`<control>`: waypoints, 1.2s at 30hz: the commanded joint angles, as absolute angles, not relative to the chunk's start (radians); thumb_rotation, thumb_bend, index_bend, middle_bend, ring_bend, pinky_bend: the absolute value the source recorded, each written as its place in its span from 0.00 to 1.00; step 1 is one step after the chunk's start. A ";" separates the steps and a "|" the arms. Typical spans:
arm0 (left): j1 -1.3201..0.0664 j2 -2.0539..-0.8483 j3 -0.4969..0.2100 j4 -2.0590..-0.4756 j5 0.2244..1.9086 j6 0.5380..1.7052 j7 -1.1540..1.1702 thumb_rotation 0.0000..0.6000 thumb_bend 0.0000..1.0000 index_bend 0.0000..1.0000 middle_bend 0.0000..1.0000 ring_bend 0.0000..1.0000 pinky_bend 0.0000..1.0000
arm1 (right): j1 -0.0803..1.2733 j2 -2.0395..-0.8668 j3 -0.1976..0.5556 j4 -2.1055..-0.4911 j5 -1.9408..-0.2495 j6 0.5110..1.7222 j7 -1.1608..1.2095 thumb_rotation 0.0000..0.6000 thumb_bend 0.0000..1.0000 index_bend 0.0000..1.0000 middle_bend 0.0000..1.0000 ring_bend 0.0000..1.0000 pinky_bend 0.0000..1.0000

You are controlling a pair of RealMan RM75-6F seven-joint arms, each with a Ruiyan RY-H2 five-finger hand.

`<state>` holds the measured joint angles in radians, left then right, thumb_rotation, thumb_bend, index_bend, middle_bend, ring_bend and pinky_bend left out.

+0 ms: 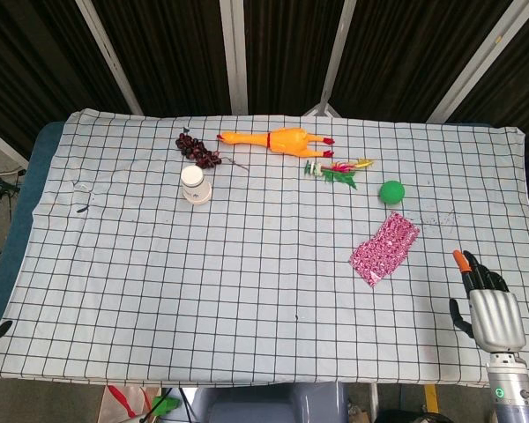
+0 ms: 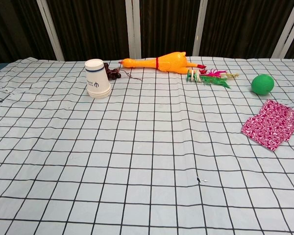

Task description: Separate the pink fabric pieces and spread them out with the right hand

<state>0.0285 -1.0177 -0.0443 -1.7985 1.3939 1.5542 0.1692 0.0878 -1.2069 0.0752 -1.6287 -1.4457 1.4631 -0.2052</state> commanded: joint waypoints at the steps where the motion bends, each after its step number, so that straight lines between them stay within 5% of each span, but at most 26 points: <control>1: 0.028 -1.016 -0.042 -1.802 1.392 1.549 0.172 1.00 0.20 0.10 0.03 0.05 0.17 | 0.086 -1.211 0.078 -1.625 -1.447 1.470 -0.201 1.00 0.48 0.00 0.09 0.17 0.22; 21: 0.028 -1.018 -0.037 -1.806 1.409 1.555 0.176 1.00 0.20 0.10 0.04 0.05 0.17 | 0.086 -1.214 0.067 -1.626 -1.466 1.469 -0.197 1.00 0.48 0.00 0.11 0.20 0.22; 26: 0.034 -1.021 -0.036 -1.806 1.417 1.569 0.175 1.00 0.20 0.10 0.03 0.05 0.17 | 0.091 -1.212 0.053 -1.632 -1.487 1.458 -0.201 1.00 0.48 0.00 0.25 0.33 0.23; 36: 0.029 -1.021 -0.039 -1.808 1.402 1.554 0.175 1.00 0.20 0.10 0.03 0.05 0.17 | 0.122 -1.251 0.050 -1.632 -1.522 1.435 -0.295 1.00 0.48 0.05 0.60 0.65 0.55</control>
